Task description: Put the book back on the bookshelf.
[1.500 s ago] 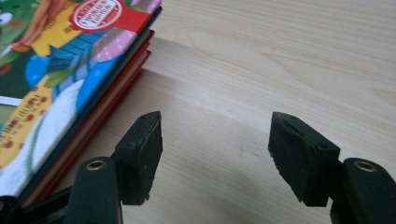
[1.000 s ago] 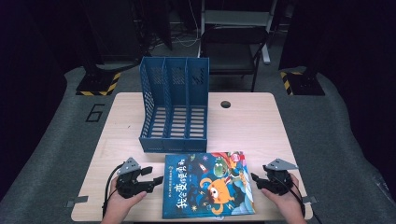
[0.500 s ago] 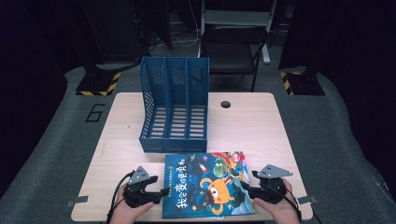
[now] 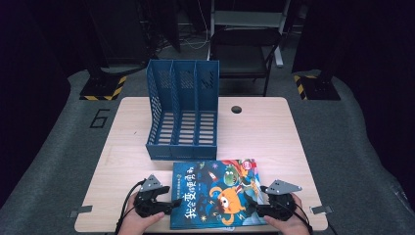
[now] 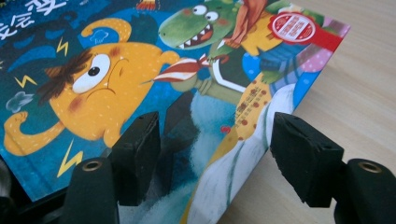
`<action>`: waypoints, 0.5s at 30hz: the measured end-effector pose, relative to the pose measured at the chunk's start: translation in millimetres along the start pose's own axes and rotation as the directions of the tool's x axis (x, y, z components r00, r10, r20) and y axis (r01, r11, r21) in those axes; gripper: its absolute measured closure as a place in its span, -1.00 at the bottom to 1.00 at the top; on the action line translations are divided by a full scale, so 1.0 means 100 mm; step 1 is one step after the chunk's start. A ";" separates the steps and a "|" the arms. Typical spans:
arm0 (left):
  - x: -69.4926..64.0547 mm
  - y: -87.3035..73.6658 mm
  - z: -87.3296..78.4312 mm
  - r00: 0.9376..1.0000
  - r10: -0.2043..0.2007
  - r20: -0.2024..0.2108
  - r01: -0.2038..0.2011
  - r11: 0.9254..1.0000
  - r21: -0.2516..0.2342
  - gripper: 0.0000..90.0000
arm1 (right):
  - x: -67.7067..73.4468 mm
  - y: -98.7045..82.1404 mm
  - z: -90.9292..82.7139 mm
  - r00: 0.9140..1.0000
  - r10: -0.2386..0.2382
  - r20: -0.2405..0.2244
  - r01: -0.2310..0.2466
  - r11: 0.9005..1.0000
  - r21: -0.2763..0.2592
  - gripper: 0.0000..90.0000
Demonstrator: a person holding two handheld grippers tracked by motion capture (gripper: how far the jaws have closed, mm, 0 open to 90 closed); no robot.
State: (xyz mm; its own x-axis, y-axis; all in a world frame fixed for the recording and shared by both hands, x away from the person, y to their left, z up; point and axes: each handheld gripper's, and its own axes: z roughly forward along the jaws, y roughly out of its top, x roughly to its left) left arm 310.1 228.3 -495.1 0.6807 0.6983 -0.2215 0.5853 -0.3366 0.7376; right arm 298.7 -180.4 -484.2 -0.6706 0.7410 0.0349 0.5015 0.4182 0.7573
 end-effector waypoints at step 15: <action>-0.03 -0.02 0.05 1.000 -0.013 0.006 0.013 1.000 -0.009 -0.48 | -0.06 -0.04 0.03 0.996 0.077 -0.052 -0.075 0.997 0.034 -0.45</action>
State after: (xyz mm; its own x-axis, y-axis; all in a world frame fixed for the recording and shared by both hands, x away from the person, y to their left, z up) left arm 309.3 223.1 -499.1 0.6755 0.6990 -0.2348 0.5902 -0.3218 0.7404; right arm 302.0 -185.1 -489.0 -0.6576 0.7427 0.1263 0.5688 0.3795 0.7297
